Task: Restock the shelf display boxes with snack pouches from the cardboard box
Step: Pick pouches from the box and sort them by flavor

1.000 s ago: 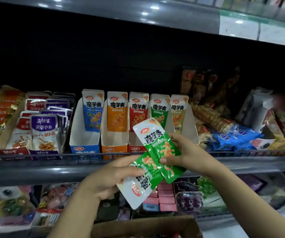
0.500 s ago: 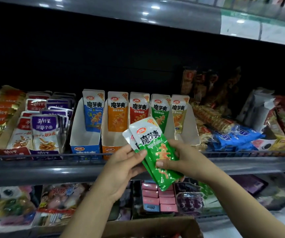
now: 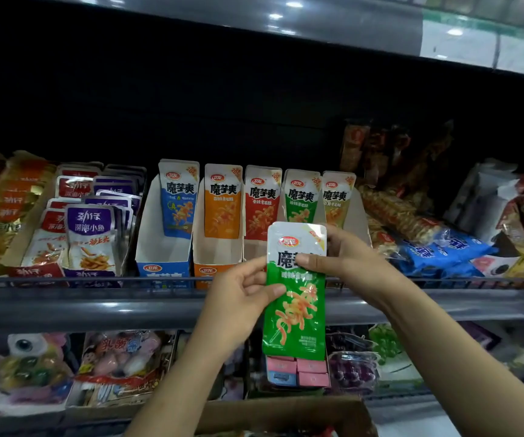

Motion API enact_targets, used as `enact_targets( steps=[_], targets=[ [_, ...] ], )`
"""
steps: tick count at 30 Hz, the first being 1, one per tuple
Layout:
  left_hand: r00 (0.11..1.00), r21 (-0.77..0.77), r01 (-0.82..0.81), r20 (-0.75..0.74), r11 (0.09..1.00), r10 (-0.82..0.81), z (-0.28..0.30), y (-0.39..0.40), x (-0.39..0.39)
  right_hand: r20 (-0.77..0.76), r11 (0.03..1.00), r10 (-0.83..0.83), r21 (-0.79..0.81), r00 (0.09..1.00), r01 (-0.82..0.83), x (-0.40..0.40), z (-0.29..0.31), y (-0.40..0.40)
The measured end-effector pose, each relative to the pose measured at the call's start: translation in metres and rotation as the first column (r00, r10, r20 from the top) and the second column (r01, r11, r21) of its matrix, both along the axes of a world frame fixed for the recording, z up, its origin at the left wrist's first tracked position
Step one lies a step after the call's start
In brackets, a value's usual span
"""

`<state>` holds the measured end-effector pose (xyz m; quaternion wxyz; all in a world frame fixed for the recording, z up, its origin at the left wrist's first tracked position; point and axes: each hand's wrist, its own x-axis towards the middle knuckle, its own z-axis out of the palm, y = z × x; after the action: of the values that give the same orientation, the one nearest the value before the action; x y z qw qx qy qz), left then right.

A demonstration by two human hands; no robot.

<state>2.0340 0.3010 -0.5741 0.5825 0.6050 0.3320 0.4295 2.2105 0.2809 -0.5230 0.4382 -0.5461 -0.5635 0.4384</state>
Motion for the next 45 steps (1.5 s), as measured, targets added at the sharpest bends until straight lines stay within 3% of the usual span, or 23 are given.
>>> enact_targets(
  steps=[2,4,7,9,12,16,23,27,32,38,39,43,45],
  targets=[
    [0.998,0.093,-0.05,-0.034,0.994,0.053,-0.005,0.0,0.005,0.04,1.0,-0.022,-0.015,0.999,0.022,0.006,0.004,0.007],
    [0.974,0.337,-0.101,-0.159,0.936,0.163,-0.015,0.001,0.009,0.057,0.993,-0.116,0.02,0.992,0.115,0.016,0.012,0.014],
    [0.801,0.724,-0.012,-0.406,0.689,0.441,-0.033,0.011,0.014,0.03,0.938,-0.317,0.156,0.948,0.309,0.032,0.028,0.03],
    [0.721,0.786,0.114,-0.486,0.607,0.494,-0.047,0.019,0.017,0.035,0.878,-0.431,0.249,0.902,0.41,0.037,0.037,0.045],
    [0.636,0.801,0.236,-0.555,0.55,0.536,-0.058,0.026,0.024,0.092,0.836,-0.494,0.323,0.864,0.444,0.039,0.04,0.071],
    [0.566,0.81,0.311,-0.579,0.498,0.587,-0.062,0.029,0.031,0.212,0.835,-0.533,0.291,0.819,0.468,0.052,0.038,0.099],
    [0.549,0.804,0.342,-0.591,0.486,0.591,-0.061,0.032,0.034,0.27,0.859,-0.504,0.255,0.82,0.444,0.06,0.03,0.112],
    [0.543,0.805,0.349,-0.591,0.479,0.597,-0.061,0.032,0.034,0.441,0.889,-0.455,0.269,0.773,0.37,0.054,0.012,0.115],
    [0.528,0.797,0.364,-0.603,0.481,0.598,-0.06,0.031,0.033,0.755,0.92,-0.39,0.288,0.528,0.267,0.055,0.005,0.108],
    [0.522,0.795,0.363,-0.606,0.486,0.601,-0.061,0.031,0.034,0.877,0.932,-0.353,0.3,0.326,0.201,0.06,0.02,0.113],
    [0.522,0.795,0.363,-0.606,0.487,0.6,-0.062,0.031,0.034,0.879,0.93,-0.36,0.312,0.312,0.194,0.061,0.019,0.117],
    [0.523,0.795,0.358,-0.605,0.49,0.6,-0.062,0.031,0.034,0.815,0.905,-0.42,0.345,0.399,0.249,0.062,0.011,0.127],
    [0.527,0.796,0.355,-0.603,0.489,0.599,-0.061,0.032,0.034,0.84,0.902,-0.429,0.382,0.332,0.202,0.063,0.008,0.128]
  ],
)
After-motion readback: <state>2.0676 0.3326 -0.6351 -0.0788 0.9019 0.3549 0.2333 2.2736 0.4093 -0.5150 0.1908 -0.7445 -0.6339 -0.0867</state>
